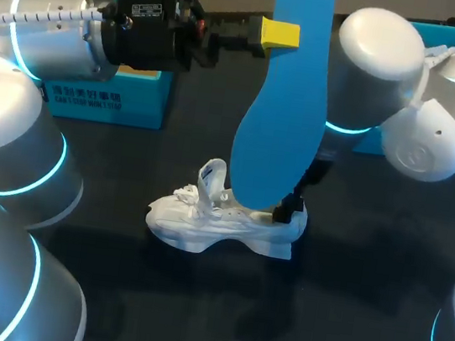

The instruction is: Take the shoe out of the shoebox, open the shoe tongue, remove and reinsert the insole, then place the shoe into the shoebox

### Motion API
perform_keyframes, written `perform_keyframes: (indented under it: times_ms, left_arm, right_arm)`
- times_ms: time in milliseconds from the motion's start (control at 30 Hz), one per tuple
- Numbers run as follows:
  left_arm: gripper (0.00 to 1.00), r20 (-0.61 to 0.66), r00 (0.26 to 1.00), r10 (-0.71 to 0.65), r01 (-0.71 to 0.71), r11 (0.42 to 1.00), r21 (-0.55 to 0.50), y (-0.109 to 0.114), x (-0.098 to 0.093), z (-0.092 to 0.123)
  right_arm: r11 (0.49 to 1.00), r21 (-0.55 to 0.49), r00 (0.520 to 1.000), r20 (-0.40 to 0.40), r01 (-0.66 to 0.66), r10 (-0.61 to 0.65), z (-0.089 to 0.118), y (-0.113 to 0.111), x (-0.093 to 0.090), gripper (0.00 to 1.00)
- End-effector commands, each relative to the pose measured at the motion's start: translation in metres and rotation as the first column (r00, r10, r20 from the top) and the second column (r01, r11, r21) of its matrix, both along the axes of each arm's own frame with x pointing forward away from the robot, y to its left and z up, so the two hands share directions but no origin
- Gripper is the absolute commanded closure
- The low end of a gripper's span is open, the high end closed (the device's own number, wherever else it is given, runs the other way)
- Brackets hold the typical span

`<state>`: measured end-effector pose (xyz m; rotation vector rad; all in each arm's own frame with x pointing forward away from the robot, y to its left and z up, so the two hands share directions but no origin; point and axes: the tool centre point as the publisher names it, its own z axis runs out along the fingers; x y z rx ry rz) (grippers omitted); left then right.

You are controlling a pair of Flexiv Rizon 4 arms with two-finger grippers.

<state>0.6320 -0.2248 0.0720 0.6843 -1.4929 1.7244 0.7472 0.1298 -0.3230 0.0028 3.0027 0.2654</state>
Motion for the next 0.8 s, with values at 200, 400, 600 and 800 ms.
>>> perform_keyframes:
  times_ms: [200,400,600,800]
  left_arm:
    - [1.0,-0.001,1.0,0.002,-0.002,1.0,0.002,-0.001,-0.001,-0.001]
    - [1.0,-0.001,1.0,0.002,-0.002,1.0,0.002,-0.001,-0.001,-0.001]
    - [1.0,-0.001,1.0,0.002,-0.002,1.0,0.002,-0.001,-0.001,-0.001]
    - [1.0,-0.001,1.0,0.002,-0.002,1.0,0.002,-0.001,-0.001,-0.001]
  right_arm:
    - [0.999,-0.028,0.998,-0.037,-0.044,0.043,-0.011,0.025,0.026,0.0]
    - [0.997,-0.038,0.997,-0.056,-0.063,0.061,-0.021,0.035,0.03,0.0]
    - [0.997,-0.032,0.995,-0.08,-0.063,0.06,-0.04,0.038,0.027,0.0]
    - [0.997,-0.032,0.992,-0.103,-0.07,0.066,-0.051,0.041,0.028,0.08]
